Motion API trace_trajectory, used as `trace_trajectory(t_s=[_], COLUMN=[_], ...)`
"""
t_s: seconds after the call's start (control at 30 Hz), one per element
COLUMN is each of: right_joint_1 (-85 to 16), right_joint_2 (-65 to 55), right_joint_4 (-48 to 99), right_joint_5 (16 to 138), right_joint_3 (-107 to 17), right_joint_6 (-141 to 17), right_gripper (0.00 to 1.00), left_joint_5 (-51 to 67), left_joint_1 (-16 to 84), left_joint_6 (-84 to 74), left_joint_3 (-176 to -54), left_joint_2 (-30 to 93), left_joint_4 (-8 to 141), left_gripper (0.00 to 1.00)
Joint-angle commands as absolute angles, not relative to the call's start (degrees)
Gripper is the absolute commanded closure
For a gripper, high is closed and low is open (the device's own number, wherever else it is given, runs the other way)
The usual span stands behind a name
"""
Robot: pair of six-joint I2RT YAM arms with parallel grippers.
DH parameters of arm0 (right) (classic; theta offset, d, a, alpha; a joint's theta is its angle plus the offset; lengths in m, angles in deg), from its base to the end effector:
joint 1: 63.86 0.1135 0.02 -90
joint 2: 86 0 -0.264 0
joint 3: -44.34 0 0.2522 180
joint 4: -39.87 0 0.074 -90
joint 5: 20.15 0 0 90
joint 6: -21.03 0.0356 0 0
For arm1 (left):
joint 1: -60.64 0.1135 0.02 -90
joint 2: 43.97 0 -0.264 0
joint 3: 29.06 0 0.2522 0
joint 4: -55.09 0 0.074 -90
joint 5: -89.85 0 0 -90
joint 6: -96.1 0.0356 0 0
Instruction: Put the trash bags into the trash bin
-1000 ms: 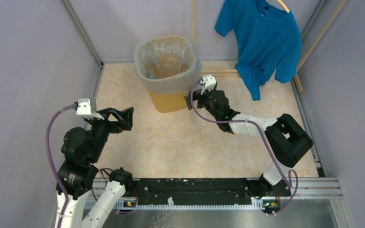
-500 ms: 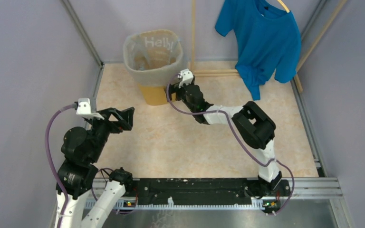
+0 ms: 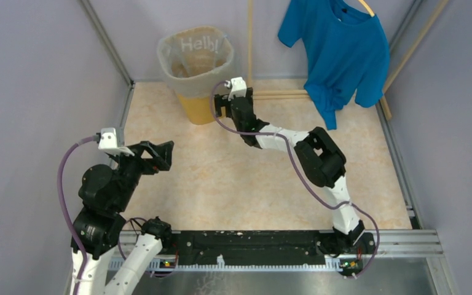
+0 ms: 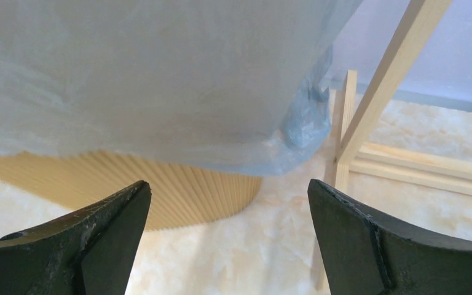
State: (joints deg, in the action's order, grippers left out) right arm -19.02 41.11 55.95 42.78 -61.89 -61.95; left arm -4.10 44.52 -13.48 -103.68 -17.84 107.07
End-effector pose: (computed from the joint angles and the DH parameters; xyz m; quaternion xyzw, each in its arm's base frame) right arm 0.3803 0.3554 0.2253 -0.0821 0.7284 0.1328 0.6672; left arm 0.0578 -0.0141 0.4120 -0.0456 0.7268 -0.1860 0.6596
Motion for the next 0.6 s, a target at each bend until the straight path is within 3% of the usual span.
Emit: trace_trajectory(t_s=[0.0,0.33,0.57], right_joint_1=[-16.7,-14.6,-14.6], right_joint_2=[28.7,-9.8,-34.6], right_joint_4=[49.7,27.2,3.2], right_joint_5=[49.0,54.1,47.3], right_joint_3=[-55.7,-25.5,-29.5], right_joint_6=[-63.0,-52.5,-54.3], right_gripper=[0.01,0.01,0.01], left_joint_5=[-4.6,-2.7,-1.5], left_joint_1=[44.3,44.3,44.3], left_joint_6=[-14.4,-16.0,-17.3], left_joint_3=[-104.7,-103.5,-105.8], left_joint_2=[-17.0,-15.1,-11.7], left_joint_4=[106.4,103.5,99.6], left_gripper=[0.01,0.01,0.01])
